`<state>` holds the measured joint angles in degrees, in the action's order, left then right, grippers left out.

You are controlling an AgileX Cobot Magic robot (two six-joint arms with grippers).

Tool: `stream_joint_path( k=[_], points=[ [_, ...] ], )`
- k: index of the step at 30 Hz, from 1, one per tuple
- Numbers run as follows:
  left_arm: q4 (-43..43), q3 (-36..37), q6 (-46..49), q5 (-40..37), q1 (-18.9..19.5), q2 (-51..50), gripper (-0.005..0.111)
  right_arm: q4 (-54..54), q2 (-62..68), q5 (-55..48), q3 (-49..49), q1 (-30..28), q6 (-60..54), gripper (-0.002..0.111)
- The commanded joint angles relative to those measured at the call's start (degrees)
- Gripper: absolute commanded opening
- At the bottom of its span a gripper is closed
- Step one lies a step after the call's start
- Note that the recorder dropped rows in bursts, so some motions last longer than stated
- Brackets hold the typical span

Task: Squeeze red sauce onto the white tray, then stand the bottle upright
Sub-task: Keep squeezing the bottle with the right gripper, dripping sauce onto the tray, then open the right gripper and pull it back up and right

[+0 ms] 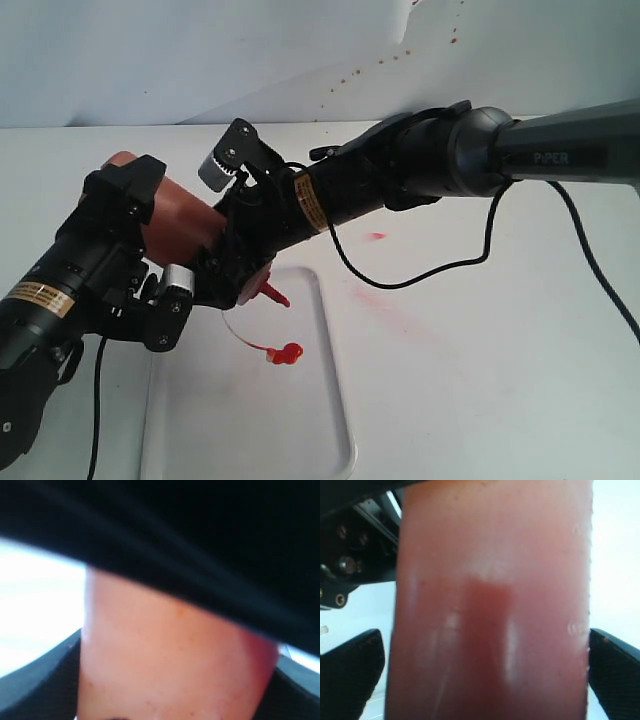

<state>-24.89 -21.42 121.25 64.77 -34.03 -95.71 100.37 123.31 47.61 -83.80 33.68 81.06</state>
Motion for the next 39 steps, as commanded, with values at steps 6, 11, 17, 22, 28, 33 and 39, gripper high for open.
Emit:
stream_joint_path(
  k=[6,11,17,22,28,33,39],
  points=[
    [1.7,-0.9,-1.6,5.2,-0.7,1.1,0.0,-0.4,-2.9,0.4,0.0,-1.1,0.8,0.105],
    [1.5,-0.9,-1.6,5.2,-0.7,1.1,0.0,-0.4,-3.1,0.7,0.0,-2.5,2.5,0.105],
    [1.5,-0.9,-1.6,5.2,-0.7,1.1,0.0,-0.4,-3.1,2.7,0.0,-3.8,2.5,0.105],
    [1.5,-0.9,-1.6,5.2,-0.7,1.1,0.0,-0.4,-3.1,4.3,0.0,-4.5,2.7,0.105],
    [1.5,-0.9,-1.6,5.2,-0.7,1.1,0.0,-0.4,-5.2,6.2,0.0,-4.5,6.0,0.105],
    [1.5,-0.9,-2.0,5.2,-0.7,1.1,0.0,-0.4,-6.5,7.6,0.0,-4.5,7.9,0.105],
    [1.5,-0.9,-2.5,5.2,-0.7,1.1,0.0,-0.4,-6.5,6.2,0.0,-4.5,8.1,0.105]
  ],
)
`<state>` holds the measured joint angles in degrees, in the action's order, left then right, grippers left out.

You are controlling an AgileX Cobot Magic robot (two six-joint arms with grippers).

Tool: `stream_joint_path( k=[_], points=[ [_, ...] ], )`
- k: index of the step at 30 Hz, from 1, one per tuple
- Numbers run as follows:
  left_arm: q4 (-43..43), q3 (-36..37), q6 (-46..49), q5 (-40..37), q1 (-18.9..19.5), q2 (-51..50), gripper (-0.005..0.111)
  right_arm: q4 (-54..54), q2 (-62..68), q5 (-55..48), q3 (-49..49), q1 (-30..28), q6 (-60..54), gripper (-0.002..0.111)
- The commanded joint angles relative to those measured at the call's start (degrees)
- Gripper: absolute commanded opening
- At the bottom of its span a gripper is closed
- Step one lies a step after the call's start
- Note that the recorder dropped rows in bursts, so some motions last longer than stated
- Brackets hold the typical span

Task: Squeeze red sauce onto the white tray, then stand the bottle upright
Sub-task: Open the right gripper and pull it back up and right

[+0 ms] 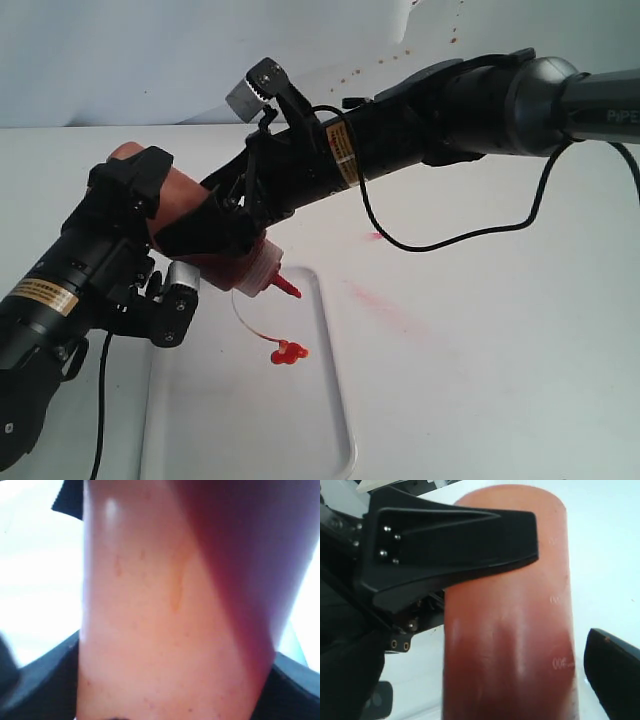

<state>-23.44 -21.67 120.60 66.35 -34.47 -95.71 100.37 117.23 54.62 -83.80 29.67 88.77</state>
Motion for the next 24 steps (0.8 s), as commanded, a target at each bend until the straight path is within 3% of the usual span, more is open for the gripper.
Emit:
stream_joint_path(
  k=[1,5,17,24],
  points=[
    [0.0,-0.6,-1.9,3.6,-0.3,1.1,0.0,-0.4,-0.5,-1.7,0.0,-0.5,0.4,0.105],
    [0.0,-0.6,-1.9,3.6,-0.3,1.1,0.0,-0.4,-0.5,-4.3,0.0,-1.2,0.4,0.105],
    [0.0,-0.6,-1.9,3.6,-0.3,1.1,0.0,-0.4,-1.0,-4.1,0.0,-11.1,4.7,0.105],
    [0.0,-0.6,-1.9,3.6,-0.3,1.1,0.0,-0.4,-0.9,-2.8,0.0,-13.2,4.7,0.105]
  ],
)
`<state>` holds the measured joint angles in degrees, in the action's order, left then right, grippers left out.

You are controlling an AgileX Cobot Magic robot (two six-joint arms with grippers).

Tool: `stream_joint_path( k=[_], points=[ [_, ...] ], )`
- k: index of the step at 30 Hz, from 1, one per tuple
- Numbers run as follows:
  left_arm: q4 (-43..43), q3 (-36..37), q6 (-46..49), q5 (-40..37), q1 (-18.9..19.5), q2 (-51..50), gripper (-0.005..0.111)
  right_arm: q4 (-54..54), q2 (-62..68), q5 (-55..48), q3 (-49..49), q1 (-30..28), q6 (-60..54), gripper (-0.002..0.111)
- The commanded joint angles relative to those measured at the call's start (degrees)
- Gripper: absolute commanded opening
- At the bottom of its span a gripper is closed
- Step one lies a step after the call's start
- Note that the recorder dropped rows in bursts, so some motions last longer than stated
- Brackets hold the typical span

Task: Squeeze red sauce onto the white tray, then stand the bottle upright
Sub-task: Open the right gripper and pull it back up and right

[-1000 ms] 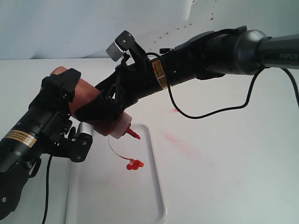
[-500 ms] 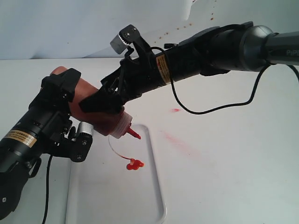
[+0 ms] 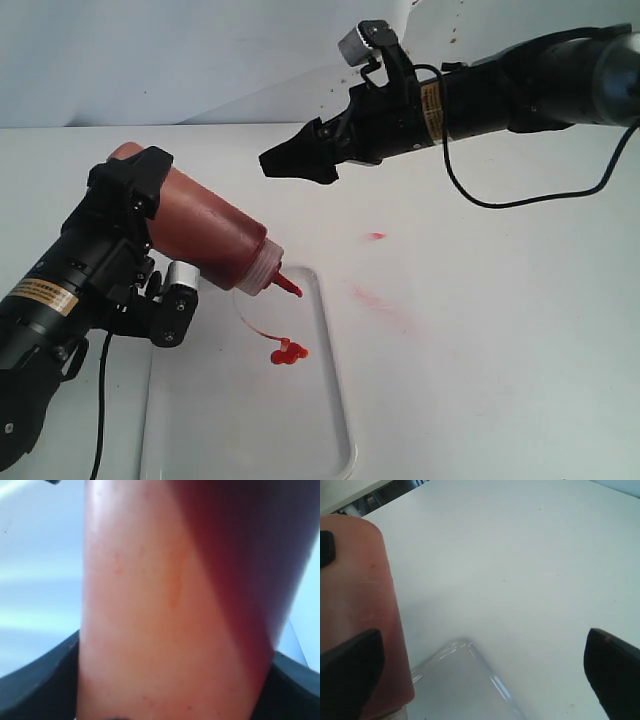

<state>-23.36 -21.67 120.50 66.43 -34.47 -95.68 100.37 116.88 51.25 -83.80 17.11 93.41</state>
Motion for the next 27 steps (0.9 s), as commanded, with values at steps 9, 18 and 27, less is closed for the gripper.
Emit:
stream_joint_path(
  k=[9,18,27],
  points=[
    [0.0,-0.6,-1.9,3.5,-0.3,1.1,0.0,-0.4,-0.5,-3.5,2.1,-0.5,-0.4,0.105],
    [0.0,-0.6,-2.0,3.5,-0.3,1.1,0.0,-0.4,-0.5,-3.5,2.1,-0.5,0.0,0.101],
    [-0.5,-0.6,-2.0,3.5,-0.3,1.1,0.0,-0.4,-0.5,-2.0,2.1,-0.5,-0.2,0.027]
  ],
)
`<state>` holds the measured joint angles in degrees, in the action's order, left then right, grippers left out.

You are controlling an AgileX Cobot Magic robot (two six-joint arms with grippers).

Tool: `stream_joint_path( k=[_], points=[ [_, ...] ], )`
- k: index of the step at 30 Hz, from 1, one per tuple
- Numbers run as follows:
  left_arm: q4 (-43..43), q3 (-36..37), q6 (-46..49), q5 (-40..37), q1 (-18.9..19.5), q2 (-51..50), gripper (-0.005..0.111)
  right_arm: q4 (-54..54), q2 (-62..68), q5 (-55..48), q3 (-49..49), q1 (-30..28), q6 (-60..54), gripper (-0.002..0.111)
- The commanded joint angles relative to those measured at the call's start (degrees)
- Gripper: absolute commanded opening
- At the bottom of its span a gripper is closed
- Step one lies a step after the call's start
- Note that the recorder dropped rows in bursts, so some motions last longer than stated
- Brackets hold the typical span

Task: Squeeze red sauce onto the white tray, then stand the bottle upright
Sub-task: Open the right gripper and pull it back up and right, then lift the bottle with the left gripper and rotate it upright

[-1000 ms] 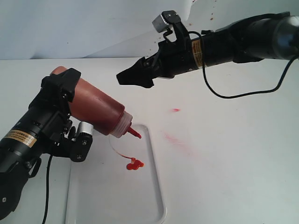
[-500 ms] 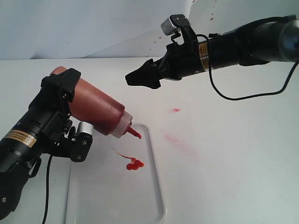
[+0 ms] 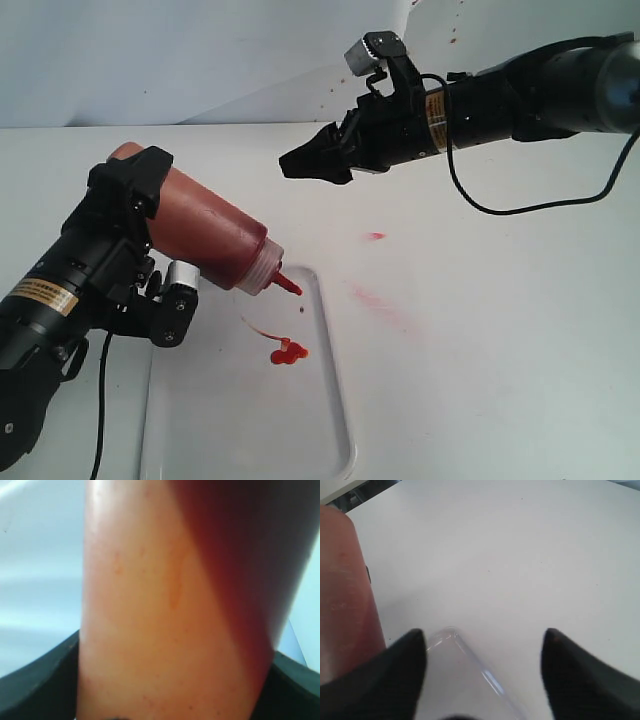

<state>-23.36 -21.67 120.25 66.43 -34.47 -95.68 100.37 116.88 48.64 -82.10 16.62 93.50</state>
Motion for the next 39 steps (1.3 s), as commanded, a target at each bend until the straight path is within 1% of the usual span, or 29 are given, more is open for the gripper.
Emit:
stream_joint_path(
  k=[1,3,11,14,17,20,24,26,31,33,35,39],
  points=[
    [-0.5,-0.6,-1.8,3.5,-0.3,1.1,0.0,-0.4,-0.5,0.6,0.4,0.0,-0.7,0.019],
    [-1.0,-0.6,-1.8,3.5,-0.3,1.1,0.0,-0.4,-0.5,0.6,0.4,0.0,-0.7,0.0],
    [-1.8,-0.6,-1.9,3.5,-0.3,1.1,0.0,-0.4,-0.5,-1.5,0.4,0.0,-2.1,0.0],
    [-1.8,-0.6,-1.9,3.5,-0.3,1.1,0.0,-0.4,-0.5,-4.4,0.4,0.0,-2.1,0.0],
    [-1.8,-0.6,-5.1,3.5,-0.3,1.1,0.0,-0.4,-0.5,-7.6,0.7,0.0,-2.1,0.0],
    [-1.8,-0.6,-5.2,3.5,-0.3,1.1,0.0,-0.4,-0.5,-10.3,0.9,0.0,-2.0,0.0],
    [-1.8,-0.6,-6.3,3.5,-0.3,1.1,0.0,-1.1,-0.5,-16.8,2.4,-0.1,-2.0,0.0],
    [-1.8,-0.6,-6.3,3.5,-0.3,1.1,0.0,-1.6,-0.5,-17.2,2.4,-0.1,-2.0,0.0],
    [-7.9,-0.6,-6.3,3.5,-0.3,1.1,0.0,-2.5,-0.5,-16.3,2.4,-0.1,-2.0,0.0],
    [-7.8,-0.6,-7.4,3.5,0.3,1.1,0.0,-3.4,-0.5,-16.3,2.8,-0.1,-2.0,0.0],
    [-8.3,-0.6,-10.8,3.5,0.3,1.1,0.0,-7.5,-0.6,-16.8,4.3,-0.1,-4.1,0.0],
    [-9.0,-0.6,-12.4,3.5,0.3,1.1,0.0,-16.5,-1.5,-18.3,7.4,-0.1,-12.9,0.0]
  ],
)
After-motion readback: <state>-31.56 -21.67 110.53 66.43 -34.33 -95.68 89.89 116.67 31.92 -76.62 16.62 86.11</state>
